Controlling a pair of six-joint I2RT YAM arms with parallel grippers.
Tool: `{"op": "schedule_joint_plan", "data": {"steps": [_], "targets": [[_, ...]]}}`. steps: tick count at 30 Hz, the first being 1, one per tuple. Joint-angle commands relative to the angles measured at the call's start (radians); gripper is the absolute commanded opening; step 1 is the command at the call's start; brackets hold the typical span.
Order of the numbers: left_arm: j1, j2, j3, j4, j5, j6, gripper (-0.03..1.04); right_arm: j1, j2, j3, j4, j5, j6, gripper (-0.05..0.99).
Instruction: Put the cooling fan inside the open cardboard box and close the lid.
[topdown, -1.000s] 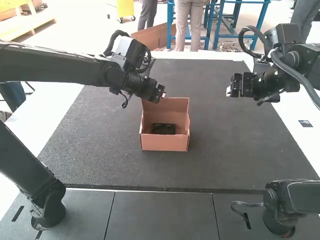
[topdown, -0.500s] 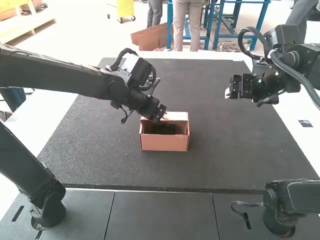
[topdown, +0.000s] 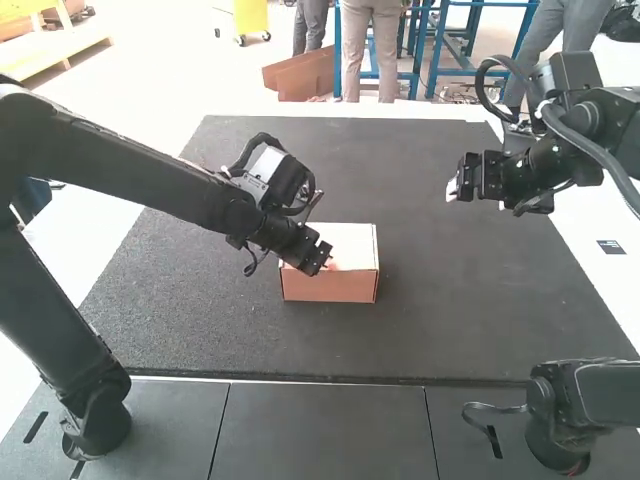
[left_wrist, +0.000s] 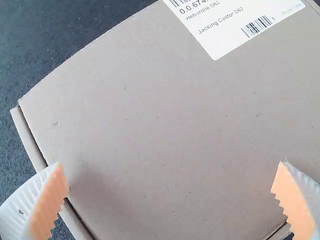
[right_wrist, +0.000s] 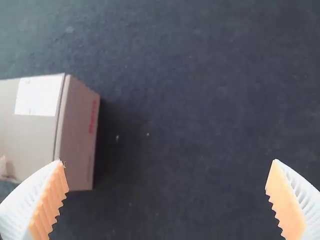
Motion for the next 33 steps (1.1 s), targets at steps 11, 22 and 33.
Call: {"op": "schedule_joint_plan", "data": {"steps": [11,22,33], "targets": [[0.085,-0.132,0.321,-0.173,-0.006,0.013,0.97,-0.036,-0.022,0.049,0.050,-0.030,-0.019,0.90],[0.191,-0.330,0.243,-0.130,0.083,0.010,0.97,-0.037,-0.139,-0.088,0.370,-0.030,-0.085,0.90],[0.268,-0.672,-0.238,0.383,0.119,-0.004,0.97,-0.037,-0.366,-0.304,0.720,-0.013,-0.096,0.90]]}}
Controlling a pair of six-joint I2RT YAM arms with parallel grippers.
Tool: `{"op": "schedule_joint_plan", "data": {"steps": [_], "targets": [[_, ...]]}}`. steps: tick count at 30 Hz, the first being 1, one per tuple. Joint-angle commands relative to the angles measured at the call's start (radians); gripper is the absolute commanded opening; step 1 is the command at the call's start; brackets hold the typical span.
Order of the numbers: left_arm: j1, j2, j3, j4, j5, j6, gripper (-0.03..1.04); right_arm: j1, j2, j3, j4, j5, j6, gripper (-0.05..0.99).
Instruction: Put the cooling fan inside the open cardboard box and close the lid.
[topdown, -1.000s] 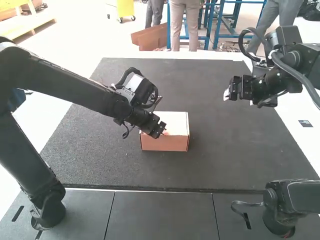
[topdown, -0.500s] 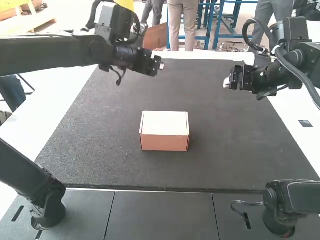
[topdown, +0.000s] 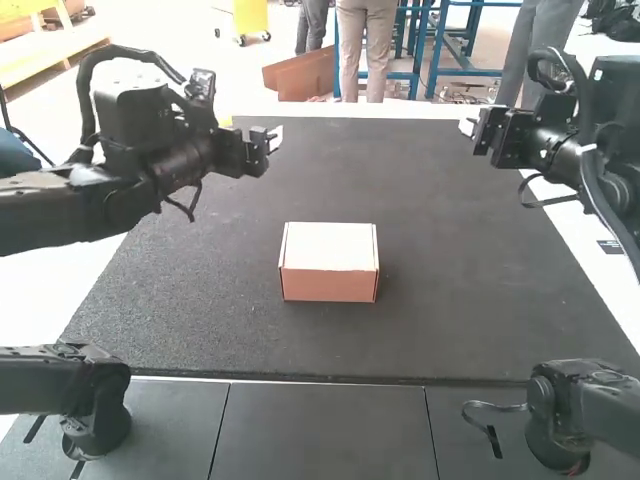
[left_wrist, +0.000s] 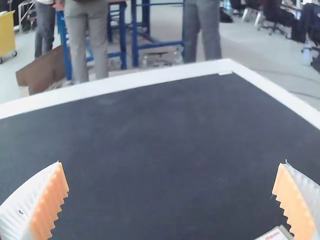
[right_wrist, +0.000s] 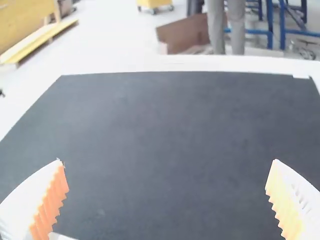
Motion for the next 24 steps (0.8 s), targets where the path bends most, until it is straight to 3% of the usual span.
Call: {"op": "schedule_joint_plan", "data": {"steps": [1,4,8,14,20,24], "targets": [[0.025,-0.064,-0.056,0.017,0.003,-0.011,0.97,-0.015,-0.061,-0.049,0.050,0.021,-0.016,0.91],[0.064,-0.107,-0.108,0.026,-0.012,-0.017,0.97,-0.024,-0.116,-0.121,0.110,0.036,-0.018,0.91],[0.134,-0.156,-0.187,0.106,-0.020,-0.017,0.97,-0.046,-0.205,-0.227,0.181,0.038,-0.021,0.91],[0.223,-0.214,-0.279,0.178,-0.014,-0.012,0.97,-0.072,-0.279,-0.360,0.294,0.063,-0.096,0.91],[0.248,-0.258,-0.381,0.273,-0.014,-0.011,0.97,-0.083,-0.358,-0.466,0.308,0.055,-0.098,0.91],[0.248,-0.291,-0.440,0.292,-0.014,-0.012,0.97,-0.097,-0.429,-0.535,0.291,0.050,-0.110,0.91]]}}
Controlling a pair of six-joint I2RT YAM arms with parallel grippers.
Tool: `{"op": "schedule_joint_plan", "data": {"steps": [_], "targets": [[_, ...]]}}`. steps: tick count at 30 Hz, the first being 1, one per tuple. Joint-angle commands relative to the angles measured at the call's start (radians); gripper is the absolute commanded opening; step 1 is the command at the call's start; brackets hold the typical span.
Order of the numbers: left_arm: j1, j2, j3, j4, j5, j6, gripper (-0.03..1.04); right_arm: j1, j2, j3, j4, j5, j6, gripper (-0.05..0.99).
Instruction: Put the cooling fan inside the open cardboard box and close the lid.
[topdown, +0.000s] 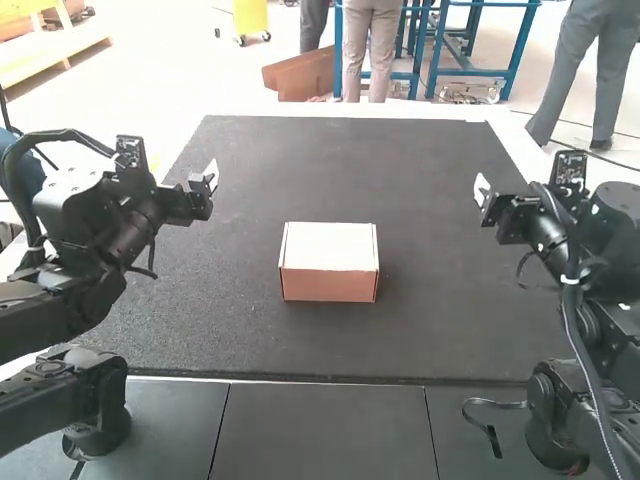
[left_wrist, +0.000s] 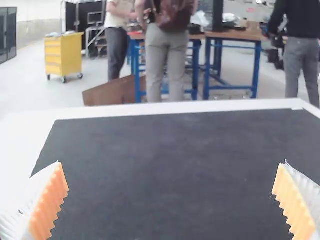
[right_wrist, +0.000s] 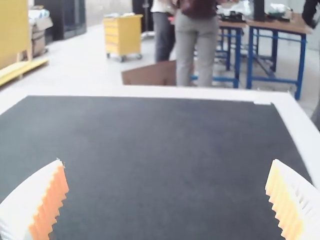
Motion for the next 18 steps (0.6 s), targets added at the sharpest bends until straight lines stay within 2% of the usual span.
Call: {"op": "schedule_joint_plan", "data": {"steps": [1,6,10,13,16,18], "targets": [[0.010,-0.035,-0.038,0.024,-0.005,-0.003,0.97,-0.029,-0.069,-0.040,-0.008,0.000,-0.021,0.91],[0.004,-0.122,-0.114,0.018,0.000,-0.003,0.97,-0.049,-0.184,-0.109,-0.043,-0.028,-0.034,0.91],[0.010,-0.250,-0.163,-0.059,0.032,-0.003,0.97,-0.071,-0.285,-0.153,-0.081,-0.049,-0.044,0.91],[0.010,-0.391,-0.170,-0.191,0.032,-0.006,0.97,-0.082,-0.336,-0.173,-0.094,-0.057,-0.043,0.91],[0.010,-0.562,-0.172,-0.380,0.032,-0.025,0.97,-0.095,-0.331,-0.173,-0.120,-0.054,-0.041,0.91],[0.015,-0.650,-0.172,-0.486,0.031,-0.014,0.97,-0.105,-0.331,-0.175,-0.135,-0.063,-0.041,0.91]]}}
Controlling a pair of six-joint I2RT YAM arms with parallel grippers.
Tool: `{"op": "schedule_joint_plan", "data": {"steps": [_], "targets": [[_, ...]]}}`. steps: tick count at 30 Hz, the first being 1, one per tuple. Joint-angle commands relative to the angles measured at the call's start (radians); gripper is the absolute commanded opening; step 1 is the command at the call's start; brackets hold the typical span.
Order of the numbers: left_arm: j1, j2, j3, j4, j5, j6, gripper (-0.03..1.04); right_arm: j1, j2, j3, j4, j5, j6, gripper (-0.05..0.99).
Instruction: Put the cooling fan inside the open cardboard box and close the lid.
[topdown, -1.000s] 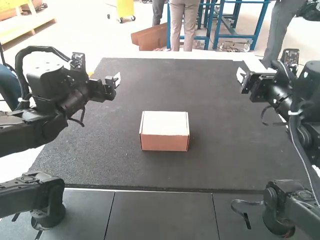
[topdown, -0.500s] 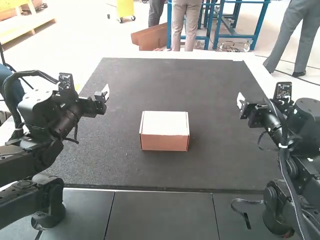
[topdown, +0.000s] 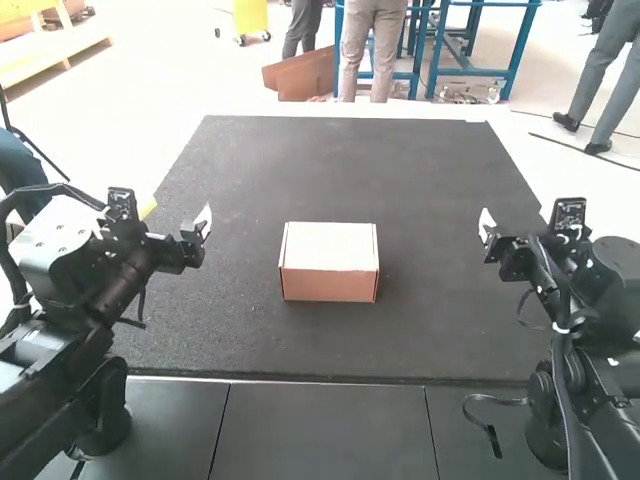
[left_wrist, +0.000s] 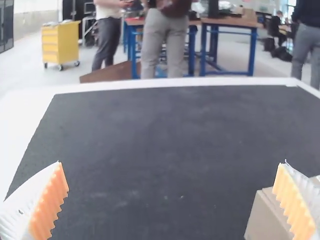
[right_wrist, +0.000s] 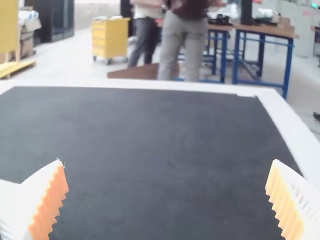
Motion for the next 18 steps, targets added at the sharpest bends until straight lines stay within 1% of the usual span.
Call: {"op": "schedule_joint_plan", "data": {"steps": [1,3,4,6,11,12,13,15,18], "targets": [[0.021,-0.063,-0.009,-0.040,0.011,-0.011,0.97,-0.024,-0.009,-0.002,-0.009,-0.027,-0.008,0.91],[0.037,-0.049,-0.009,-0.071,0.011,0.004,0.97,-0.030,-0.009,-0.004,-0.033,-0.027,-0.008,0.91],[0.045,-0.054,-0.009,-0.098,0.011,-0.002,0.97,-0.031,-0.009,-0.004,-0.050,-0.024,-0.008,0.91],[0.064,-0.072,-0.009,-0.121,0.011,-0.002,0.97,-0.033,-0.010,-0.004,-0.085,-0.018,-0.011,0.91],[0.122,-0.070,-0.009,-0.129,0.011,0.023,0.97,-0.033,-0.009,-0.004,-0.096,-0.016,-0.025,0.91],[0.133,-0.070,-0.009,-0.129,0.010,0.023,0.97,-0.033,-0.009,-0.004,-0.108,-0.011,-0.028,0.91],[0.143,-0.070,-0.009,-0.129,0.011,0.023,0.97,-0.034,-0.009,-0.004,-0.124,0.007,-0.033,0.91],[0.162,-0.072,-0.009,-0.127,0.011,0.023,0.97,-0.034,-0.010,-0.004,-0.130,0.012,-0.033,0.91],[0.176,-0.072,-0.009,-0.123,0.011,0.023,0.97,-0.033,-0.009,-0.004,-0.130,0.016,-0.033,0.91]]}}
